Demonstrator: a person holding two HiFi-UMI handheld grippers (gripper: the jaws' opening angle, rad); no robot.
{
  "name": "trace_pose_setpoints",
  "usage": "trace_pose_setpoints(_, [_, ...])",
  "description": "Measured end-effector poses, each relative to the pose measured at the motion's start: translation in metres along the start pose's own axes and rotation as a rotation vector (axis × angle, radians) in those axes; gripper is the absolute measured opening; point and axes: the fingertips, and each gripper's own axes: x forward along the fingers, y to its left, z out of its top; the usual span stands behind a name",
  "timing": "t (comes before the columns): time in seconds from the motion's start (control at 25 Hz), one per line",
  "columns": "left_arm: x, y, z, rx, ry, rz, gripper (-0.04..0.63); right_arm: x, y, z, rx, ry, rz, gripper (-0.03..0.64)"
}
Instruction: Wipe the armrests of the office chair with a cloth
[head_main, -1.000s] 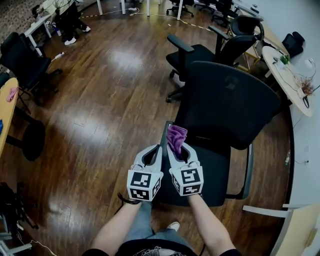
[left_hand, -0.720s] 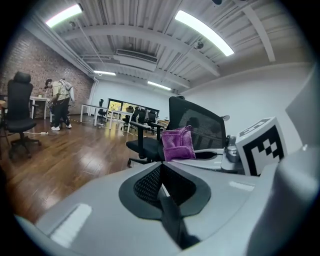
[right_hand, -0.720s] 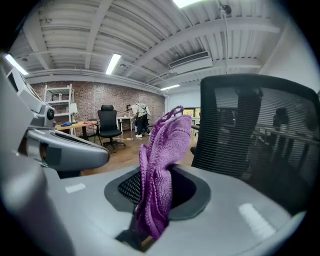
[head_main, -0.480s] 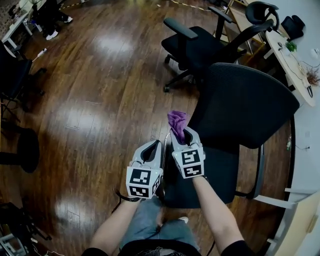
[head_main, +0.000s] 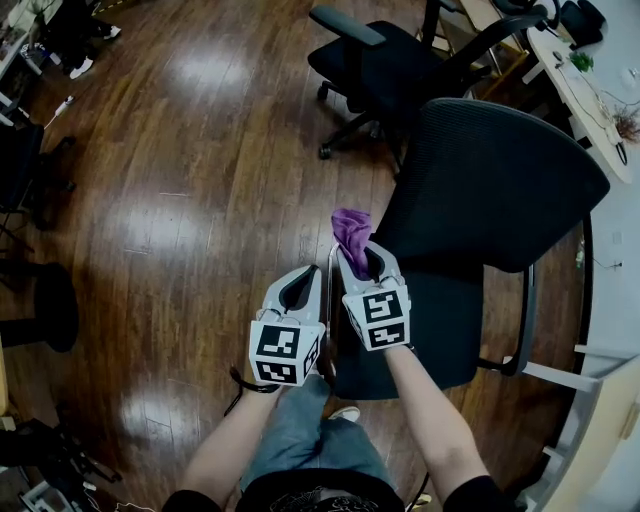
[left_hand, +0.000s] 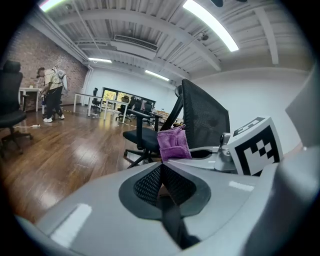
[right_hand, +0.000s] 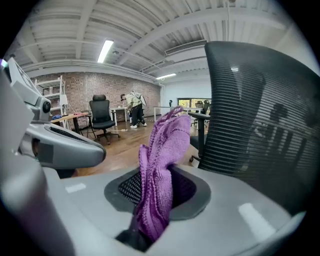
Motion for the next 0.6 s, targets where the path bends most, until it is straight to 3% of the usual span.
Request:
trace_pose_setpoints(0.32, [-0.016,-0.028,-0.036,0.001,0.038,-0.020,0.005,-0.046,0.030,-0.025,0.052,-0.010,0.027,0.098])
trace_pose_setpoints(0.6, [-0.061,-0.050,-0.055,0.026,0.020,-0.017,0.005,-0.101,0.071,-0.052,0.072,-0.023,0.031,0.098])
